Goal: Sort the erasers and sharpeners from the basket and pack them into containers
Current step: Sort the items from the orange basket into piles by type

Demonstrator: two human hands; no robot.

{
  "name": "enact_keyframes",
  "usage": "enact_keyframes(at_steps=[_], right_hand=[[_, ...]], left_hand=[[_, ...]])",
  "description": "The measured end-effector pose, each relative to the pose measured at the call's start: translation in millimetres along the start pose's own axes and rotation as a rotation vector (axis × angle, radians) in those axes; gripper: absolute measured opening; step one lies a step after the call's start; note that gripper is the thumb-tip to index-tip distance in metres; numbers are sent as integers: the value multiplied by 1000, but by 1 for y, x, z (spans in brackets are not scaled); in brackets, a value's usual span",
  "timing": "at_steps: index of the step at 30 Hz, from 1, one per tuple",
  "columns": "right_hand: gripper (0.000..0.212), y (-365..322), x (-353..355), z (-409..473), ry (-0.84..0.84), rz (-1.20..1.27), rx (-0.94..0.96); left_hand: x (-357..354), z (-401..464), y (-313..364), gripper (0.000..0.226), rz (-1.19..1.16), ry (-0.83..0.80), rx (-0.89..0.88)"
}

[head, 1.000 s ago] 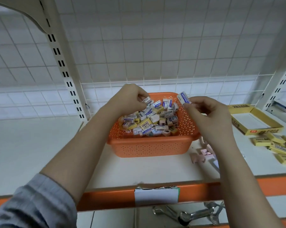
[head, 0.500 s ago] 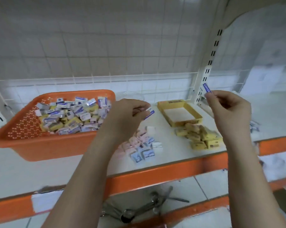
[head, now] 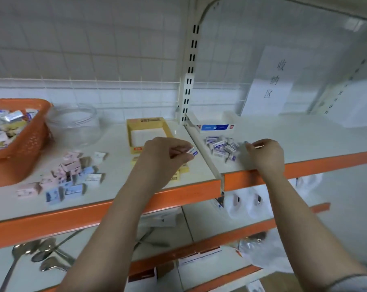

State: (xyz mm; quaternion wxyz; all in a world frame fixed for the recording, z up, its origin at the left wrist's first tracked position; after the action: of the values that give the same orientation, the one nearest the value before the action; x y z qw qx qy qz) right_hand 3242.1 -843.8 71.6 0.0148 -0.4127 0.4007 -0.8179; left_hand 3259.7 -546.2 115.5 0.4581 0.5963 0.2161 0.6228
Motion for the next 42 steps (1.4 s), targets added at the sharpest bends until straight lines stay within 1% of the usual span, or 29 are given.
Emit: enact_keyframes(at_steps=[4,8,11,13,14,17,21,23,25,28,31,33,37,42], right_hand=[[29,14,-11,-3,-56,-87,-70],[28,13,-15,-4,-119,-140,-17],[26,11,-10,-1,-149,-96,0],[36,6,3,-3,-88,-45,26],[37,4,11,-5,-44,-25,41],[29,2,33,-15,63,23,55],[17,1,48,-27,140,107,52],[16,2,50,-31,154,125,40],[18,1,48,-32,145,135,49],[19,-14,41,-33,115,173,91],[17,-49,29,-36,78,202,207],[17,-80,16,-42,45,234,291],[17,-152,-20,-66,-44,302,409],[16,-235,-70,-103,-120,372,515]], left_hand=[[-20,14,-2,22,14,-15,24],[-39,36,2,22,60,-35,1],[-57,61,13,23,15,-65,-32],[-75,81,23,23,9,-107,-60],[-85,90,28,22,23,-132,-74],[-114,116,38,20,85,-198,-101],[-144,131,34,18,158,-288,-106],[-149,132,30,16,179,-294,-113],[-145,132,29,14,179,-258,-121],[-122,129,28,18,162,-159,-114],[-75,120,23,20,147,-55,-88],[-30,108,15,20,114,39,-64],[75,70,-22,19,84,223,51],[181,32,-74,18,134,316,124]])
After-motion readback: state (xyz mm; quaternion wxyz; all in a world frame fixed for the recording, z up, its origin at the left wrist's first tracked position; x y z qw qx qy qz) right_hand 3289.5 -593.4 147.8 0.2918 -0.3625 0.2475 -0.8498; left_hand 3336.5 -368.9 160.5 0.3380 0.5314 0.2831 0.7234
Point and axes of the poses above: each hand's wrist, its own z-axis towards the middle knuckle, its own x-axis out of the back of the hand, y = z × x, the point moved 8 cm from there along z, towards the middle knuckle, and after that the axes turned 9 degrees about x, right-handed, at the moved point
